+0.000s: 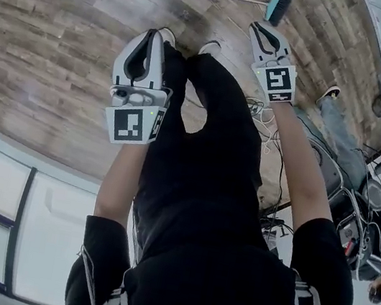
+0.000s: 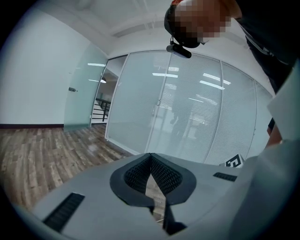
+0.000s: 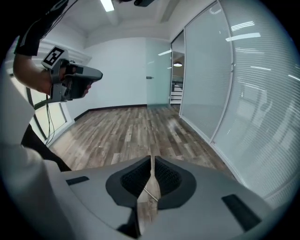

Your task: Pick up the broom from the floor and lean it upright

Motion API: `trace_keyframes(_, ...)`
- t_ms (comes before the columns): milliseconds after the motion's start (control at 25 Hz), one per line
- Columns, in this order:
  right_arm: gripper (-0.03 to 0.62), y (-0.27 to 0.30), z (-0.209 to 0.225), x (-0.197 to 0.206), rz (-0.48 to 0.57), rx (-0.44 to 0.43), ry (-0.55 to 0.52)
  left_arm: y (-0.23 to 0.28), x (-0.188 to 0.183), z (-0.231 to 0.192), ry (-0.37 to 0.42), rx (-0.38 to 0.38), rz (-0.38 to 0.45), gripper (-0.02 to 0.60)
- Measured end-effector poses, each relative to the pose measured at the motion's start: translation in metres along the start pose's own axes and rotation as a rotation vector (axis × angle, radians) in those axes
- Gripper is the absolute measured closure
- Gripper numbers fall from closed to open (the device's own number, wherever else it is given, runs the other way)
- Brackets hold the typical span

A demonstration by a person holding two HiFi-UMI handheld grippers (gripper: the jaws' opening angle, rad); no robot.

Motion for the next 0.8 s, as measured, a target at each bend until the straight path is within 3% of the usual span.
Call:
trace_keyframes(240, 0.572, 0.092, -0.007, 0.102, -0.087, -0.078, 0.013, 0.011, 0.078, -0.045, -0.01, -0.053, -0.025, 0.561)
trace_keyframes(440, 0.572, 0.156, -0.007, 0.186, -0.166, -0.12, 0.016, 0.049, 0.147, -0.076, -0.001, -0.036, -0.023, 0.561)
trace_keyframes(800, 0.572, 0.26, 0.017, 0.291, -0.242, -0.21, -0.119, 0.112, 0.244, -0.106, -0.029, 0.029, -0.049, 0.561)
Point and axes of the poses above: the fingertips, and each gripper's own axes: y forward along the fingers, z to its right, x out of its underside, the point moved 10 cm from there along -y, backward along the fingers, and after that the axes turned 9 degrees about z, right-handed, at the moved point
